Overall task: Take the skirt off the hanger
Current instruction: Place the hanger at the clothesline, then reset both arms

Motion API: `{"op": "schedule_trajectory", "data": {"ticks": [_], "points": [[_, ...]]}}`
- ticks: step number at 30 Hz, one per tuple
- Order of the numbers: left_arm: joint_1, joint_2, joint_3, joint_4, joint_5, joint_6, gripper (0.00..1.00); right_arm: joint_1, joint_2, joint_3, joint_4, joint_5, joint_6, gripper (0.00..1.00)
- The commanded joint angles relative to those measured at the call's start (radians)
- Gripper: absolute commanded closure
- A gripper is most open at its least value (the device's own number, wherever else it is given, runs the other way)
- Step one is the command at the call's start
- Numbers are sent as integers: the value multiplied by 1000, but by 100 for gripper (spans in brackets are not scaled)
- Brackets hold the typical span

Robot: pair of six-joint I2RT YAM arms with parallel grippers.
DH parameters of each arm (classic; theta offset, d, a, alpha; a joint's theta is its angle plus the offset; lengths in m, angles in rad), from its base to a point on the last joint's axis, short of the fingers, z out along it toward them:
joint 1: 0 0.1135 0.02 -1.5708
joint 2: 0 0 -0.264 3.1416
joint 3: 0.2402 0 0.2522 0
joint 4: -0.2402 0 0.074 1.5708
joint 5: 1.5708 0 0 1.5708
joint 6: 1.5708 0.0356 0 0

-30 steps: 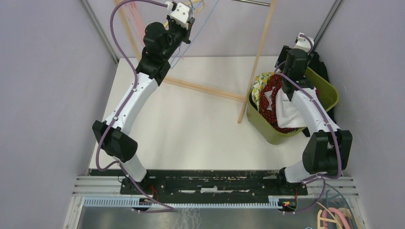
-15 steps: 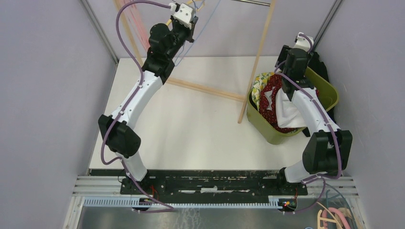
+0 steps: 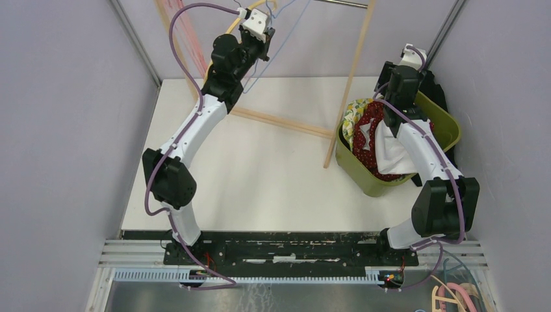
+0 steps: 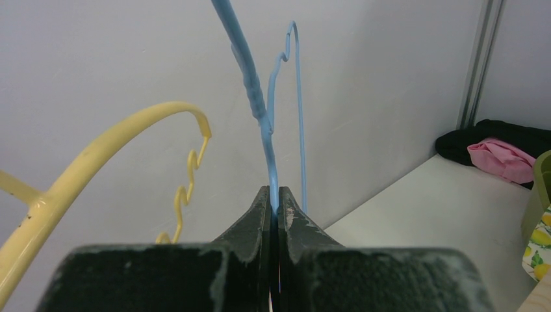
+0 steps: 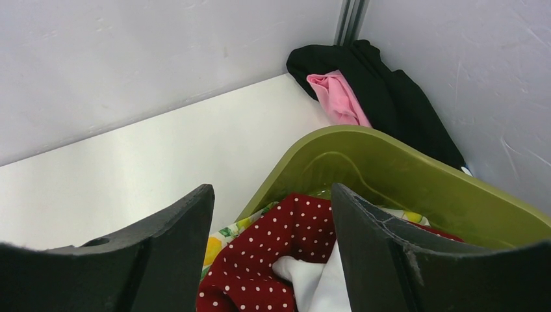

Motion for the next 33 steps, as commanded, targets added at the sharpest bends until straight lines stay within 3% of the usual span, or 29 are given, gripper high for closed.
{"op": "schedule_trajectory", "data": {"ticks": [1,3,4,6,8,11,13,25,33], "points": [[2,1,-12,33,16,-32,97,-2,-18,43,54,-5,-5,28],[2,-2,-32,32,3,-32,97,-2,-16,39,54,-11,-2,28],[1,-2,-33,28,-5,-33,90,-2,-16,37,54,-17,0,28],[1,-6,-26,22,-13,-27,56,-2,-17,34,55,-24,4,28],[1,-9,-10,20,-26,-24,31,-2,-15,34,54,-31,6,28],[2,-15,17,9,-35,-9,17,-3,-12,36,55,-40,13,28],[3,-26,24,5,-42,4,0,-2,-10,37,53,-44,18,28],[4,-213,-57,-106,-56,72,1,-2,-14,32,44,-51,26,27],[5,-354,-142,-438,-191,40,1,-3,-33,28,24,-52,29,26]]}}
